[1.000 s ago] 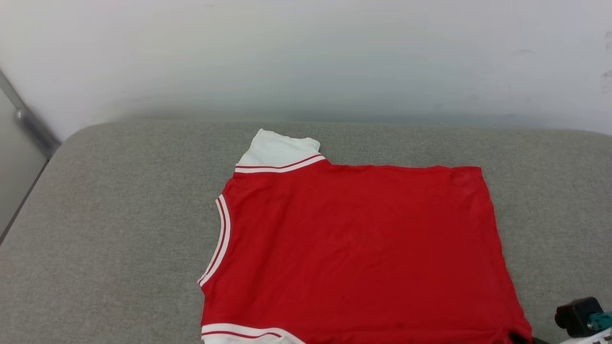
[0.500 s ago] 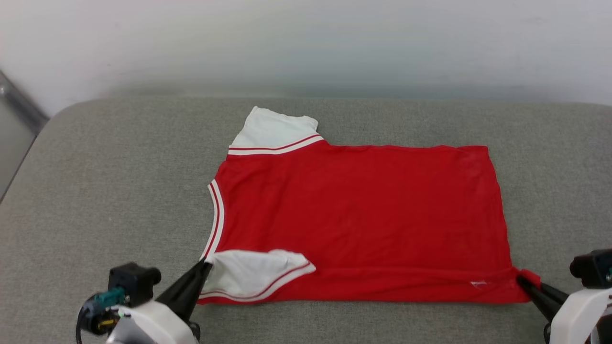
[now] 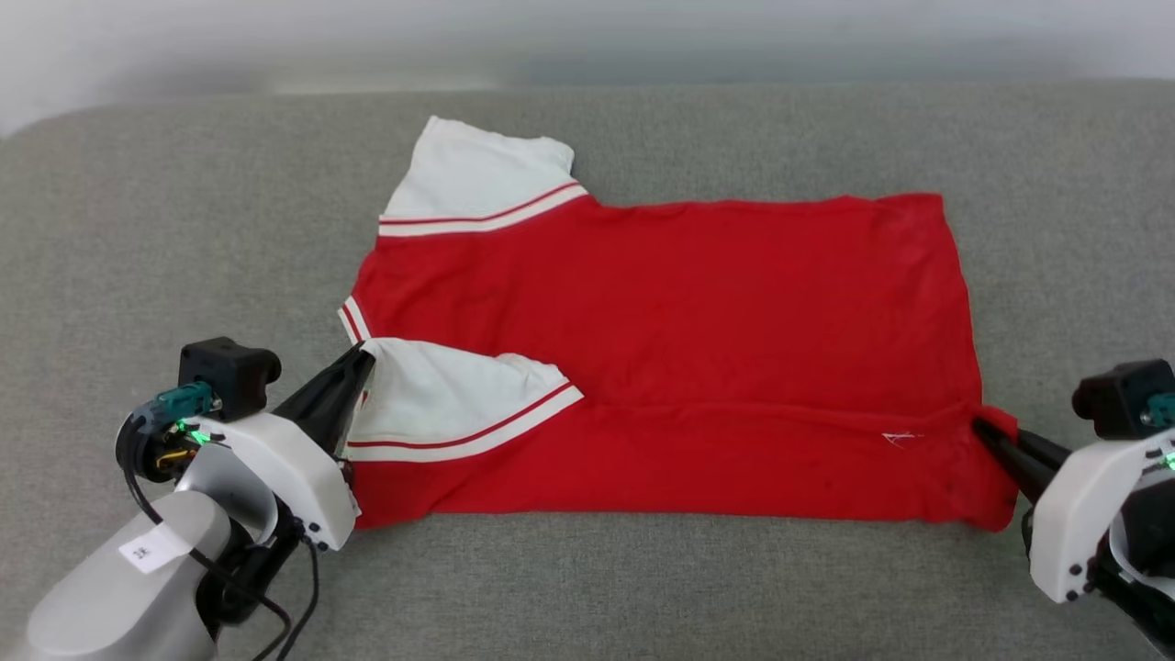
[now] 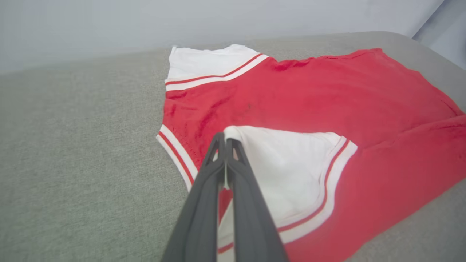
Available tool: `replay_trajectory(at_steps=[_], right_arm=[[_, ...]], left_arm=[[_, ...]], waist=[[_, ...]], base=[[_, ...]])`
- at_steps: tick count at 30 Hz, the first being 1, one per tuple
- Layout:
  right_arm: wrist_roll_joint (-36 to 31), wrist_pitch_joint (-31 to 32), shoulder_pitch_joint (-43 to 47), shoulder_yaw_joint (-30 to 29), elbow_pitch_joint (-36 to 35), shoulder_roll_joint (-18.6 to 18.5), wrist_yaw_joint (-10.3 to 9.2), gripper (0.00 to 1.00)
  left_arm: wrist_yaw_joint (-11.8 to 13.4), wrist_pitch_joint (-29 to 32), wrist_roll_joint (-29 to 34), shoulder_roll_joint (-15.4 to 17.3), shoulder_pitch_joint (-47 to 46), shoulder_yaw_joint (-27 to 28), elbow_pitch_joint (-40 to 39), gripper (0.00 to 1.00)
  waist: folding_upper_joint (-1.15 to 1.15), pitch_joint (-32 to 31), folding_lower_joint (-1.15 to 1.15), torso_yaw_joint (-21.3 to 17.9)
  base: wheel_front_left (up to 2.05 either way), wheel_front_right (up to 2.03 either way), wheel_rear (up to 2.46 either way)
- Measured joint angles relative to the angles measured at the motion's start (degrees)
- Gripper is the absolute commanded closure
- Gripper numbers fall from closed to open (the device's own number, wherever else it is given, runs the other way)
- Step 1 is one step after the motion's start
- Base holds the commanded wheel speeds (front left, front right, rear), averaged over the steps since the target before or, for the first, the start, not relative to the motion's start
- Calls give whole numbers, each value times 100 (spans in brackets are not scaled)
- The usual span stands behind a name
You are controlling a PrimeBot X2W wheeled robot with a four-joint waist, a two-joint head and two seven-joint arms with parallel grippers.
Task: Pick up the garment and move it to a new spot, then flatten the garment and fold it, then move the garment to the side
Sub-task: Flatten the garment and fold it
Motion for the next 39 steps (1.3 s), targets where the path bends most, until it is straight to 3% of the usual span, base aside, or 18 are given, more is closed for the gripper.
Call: replay_trajectory(at_steps=[9,15,16,17,18,23,27,33,39], right_arm=[[-62,-105,-647,524,727,49,0,100],[69,-420,-868,747,1071,94,0,100],[115,-465,-880,762,1124,108,0,67],[132,-511,-882,792,1156,110,0,20],[129,-571,-883,809,1180,103,0,0],[183,-801,-876,804,1136,26,0,0],[219,-884,-813,706,1050,-65,0,0],[215,-900,-678,538,918,-116,0,0],[165,-800,-642,443,820,-91,0,0]], left_arm=[[-375,29,-55,-398,-256,-152,1218,100],[-632,-119,-81,-657,-468,-245,1883,100],[-642,-126,-79,-690,-489,-257,1957,33],[-643,-159,-55,-704,-515,-271,1995,0],[-644,-174,-34,-705,-548,-274,2026,0],[-582,-189,19,-512,-672,-229,2020,0],[-538,164,111,-216,-845,-268,1666,0],[-509,1370,31,170,-1169,-419,1055,0],[-506,3032,-495,412,-1413,-580,532,0]], waist=[[0,525,0,-93],[0,510,0,-81],[0,472,0,-76],[0,427,0,-71],[0,374,0,-65],[0,60,0,-35],[0,-184,0,5],[0,-405,-1,105],[0,-455,-1,103]], base=[[0,0,0],[0,0,0],[0,0,0],[0,0,0],[0,0,0],[0,0,0],[0,0,0],[0,0,0],[0,0,0]])
